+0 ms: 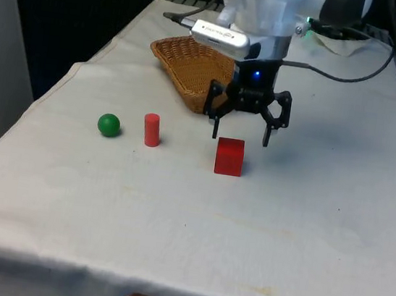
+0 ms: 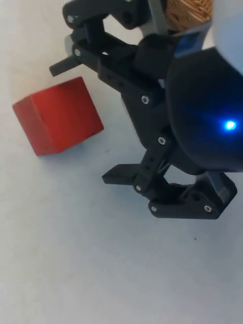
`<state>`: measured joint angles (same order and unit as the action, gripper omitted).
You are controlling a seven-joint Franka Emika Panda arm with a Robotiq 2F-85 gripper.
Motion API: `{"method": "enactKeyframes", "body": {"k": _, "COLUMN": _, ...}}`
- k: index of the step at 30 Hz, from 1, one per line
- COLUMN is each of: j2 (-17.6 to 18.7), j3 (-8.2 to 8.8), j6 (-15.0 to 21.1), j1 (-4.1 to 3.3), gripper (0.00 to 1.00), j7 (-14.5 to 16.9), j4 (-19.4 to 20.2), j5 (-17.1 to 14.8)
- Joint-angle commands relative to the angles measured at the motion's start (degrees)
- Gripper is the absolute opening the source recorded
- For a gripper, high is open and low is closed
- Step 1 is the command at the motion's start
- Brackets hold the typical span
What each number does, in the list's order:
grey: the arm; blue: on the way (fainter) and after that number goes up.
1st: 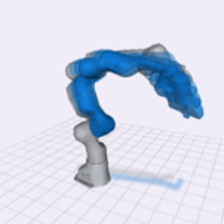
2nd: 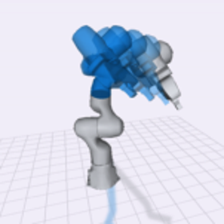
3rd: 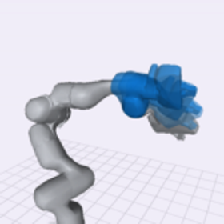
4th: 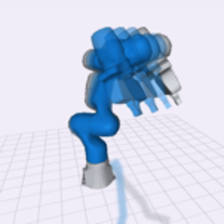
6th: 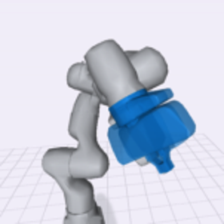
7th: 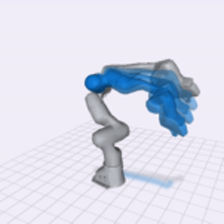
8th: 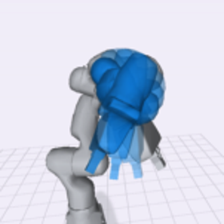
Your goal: Pick up the object to the left of the cylinder and place it into the basket.
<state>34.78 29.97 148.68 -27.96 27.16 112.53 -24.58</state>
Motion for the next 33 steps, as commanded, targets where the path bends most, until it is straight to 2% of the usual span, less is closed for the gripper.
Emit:
{"method": "enactKeyframes", "body": {"k": 1, "j2": 0.3, "j3": -0.69, "j6": 0.9, "j1": 0.8, "gripper": 1.0, "j7": 1.1, "j4": -0.2, "j5": -0.9}}
{"method": "enactKeyframes", "body": {"k": 9, "j2": 2.6, "j3": -1.15, "j6": 3.2, "j1": 1.26, "gripper": 1.0, "j7": 2.9, "j4": -0.8, "j5": -2.3}}
{"method": "enactKeyframes", "body": {"k": 10, "j2": 2.5, "j3": -0.23, "j6": 2.3, "j1": 0.52, "gripper": 1.0, "j7": 2.1, "j4": -0.5, "j5": -1.5}}
{"method": "enactKeyframes", "body": {"k": 11, "j2": 3.2, "j3": -1.26, "j6": 3.7, "j1": 1.32, "gripper": 1.0, "j7": 3.1, "j4": -1.1, "j5": -2.5}}
{"method": "enactKeyframes", "body": {"k": 13, "j2": 3.4, "j3": -1.32, "j6": 4.0, "j1": 1.38, "gripper": 1.0, "j7": 3.2, "j4": -1.3, "j5": -2.6}}
{"method": "enactKeyframes", "body": {"k": 19, "j2": 5.6, "j3": -1.03, "j6": 4.9, "j1": 1.09, "gripper": 1.0, "j7": 4.0, "j4": -2.5, "j5": -3.8}}
{"method": "enactKeyframes", "body": {"k": 20, "j2": 5.4, "j3": -0.34, "j6": 4.2, "j1": 0.52, "gripper": 0.96, "j7": 3.4, "j4": -2.2, "j5": -3.2}}
{"method": "enactKeyframes", "body": {"k": 21, "j2": 5.7, "j3": -1.03, "j6": 4.9, "j1": 1.03, "gripper": 0.96, "j7": 4.0, "j4": -2.6, "j5": -3.8}}
{"method": "enactKeyframes", "body": {"k": 23, "j2": 6.0, "j3": -0.97, "j6": 4.9, "j1": 1.03, "gripper": 0.78, "j7": 4.0, "j4": -2.8, "j5": -3.7}}
{"method": "enactKeyframes", "body": {"k": 27, "j2": 6.2, "j3": -0.97, "j6": 4.9, "j1": 1.03, "gripper": 0.34, "j7": 3.9, "j4": -3.0, "j5": -3.7}}
{"method": "enactKeyframes", "body": {"k": 28, "j2": 6.3, "j3": -0.97, "j6": 4.9, "j1": 1.03, "gripper": 0.07, "j7": 3.9, "j4": -3.1, "j5": -3.7}}
{"method": "enactKeyframes", "body": {"k": 29, "j2": 6.3, "j3": -0.97, "j6": 4.9, "j1": 1.03, "gripper": 0.02, "j7": 4.0, "j4": -3.1, "j5": -3.8}}
{"method": "enactKeyframes", "body": {"k": 30, "j2": 6.2, "j3": -0.34, "j6": 4.2, "j1": 0.52, "gripper": 0.02, "j7": 3.4, "j4": -3.0, "j5": -3.2}}
{"method": "enactKeyframes", "body": {"k": 31, "j2": 6.4, "j3": -0.97, "j6": 4.9, "j1": 1.03, "gripper": 0.02, "j7": 3.9, "j4": -3.1, "j5": -3.8}}
{"method": "enactKeyframes", "body": {"k": 33, "j2": 6.4, "j3": -0.97, "j6": 4.9, "j1": 1.03, "gripper": 0.02, "j7": 3.9, "j4": -3.2, "j5": -3.8}}
